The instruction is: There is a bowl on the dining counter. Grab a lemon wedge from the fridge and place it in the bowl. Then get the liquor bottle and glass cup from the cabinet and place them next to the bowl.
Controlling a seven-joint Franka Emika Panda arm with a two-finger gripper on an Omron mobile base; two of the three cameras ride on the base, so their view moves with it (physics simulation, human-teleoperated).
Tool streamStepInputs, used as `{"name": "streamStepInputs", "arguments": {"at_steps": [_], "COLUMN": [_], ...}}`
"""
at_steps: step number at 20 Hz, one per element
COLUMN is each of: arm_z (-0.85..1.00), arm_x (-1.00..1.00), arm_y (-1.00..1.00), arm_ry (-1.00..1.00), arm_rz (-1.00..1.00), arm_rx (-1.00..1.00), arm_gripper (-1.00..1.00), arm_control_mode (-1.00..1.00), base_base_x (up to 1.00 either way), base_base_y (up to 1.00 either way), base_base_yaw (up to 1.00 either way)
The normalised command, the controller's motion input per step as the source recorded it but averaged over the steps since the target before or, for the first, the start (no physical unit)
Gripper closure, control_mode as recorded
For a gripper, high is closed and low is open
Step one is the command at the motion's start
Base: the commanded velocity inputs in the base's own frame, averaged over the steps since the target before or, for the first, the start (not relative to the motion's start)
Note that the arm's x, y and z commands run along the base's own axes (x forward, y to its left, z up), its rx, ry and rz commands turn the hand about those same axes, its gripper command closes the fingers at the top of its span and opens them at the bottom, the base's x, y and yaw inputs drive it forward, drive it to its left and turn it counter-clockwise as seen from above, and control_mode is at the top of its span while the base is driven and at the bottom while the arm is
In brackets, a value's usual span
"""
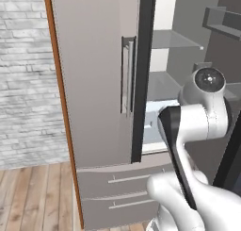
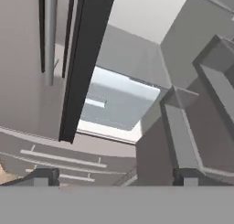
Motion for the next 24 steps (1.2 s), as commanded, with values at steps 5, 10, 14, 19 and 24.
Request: {"name": "streamStepInputs", "arguments": {"at_steps": [5, 10, 14, 19, 24], "arm_z": [0.0, 0.05, 0.18, 0.04, 0.0], "arm_x": [0.01, 0.15, 0.38, 0.54, 0.42], "arm_y": [0.95, 0.45, 0.09, 0.02, 0.06], "arm_ry": [-0.26, -0.34, -0.17, -0.06, -0.08], "arm_rz": [0.02, 0.01, 0.04, 0.03, 0.0], "arm_rx": [0.34, 0.09, 0.0, 0.02, 0.01], "arm_gripper": [-1.0, -1.0, -1.0, -1.0, -1.0], "arm_control_mode": [-1.0, -1.0, -1.0, -1.0, -1.0], "base_base_x": [0.0, 0.0, 0.0, 0.0, 0.0], "base_base_y": [0.0, 0.0, 0.0, 0.0, 0.0], "base_base_yaw": [0.0, 0.0, 0.0, 0.0, 0.0]}}
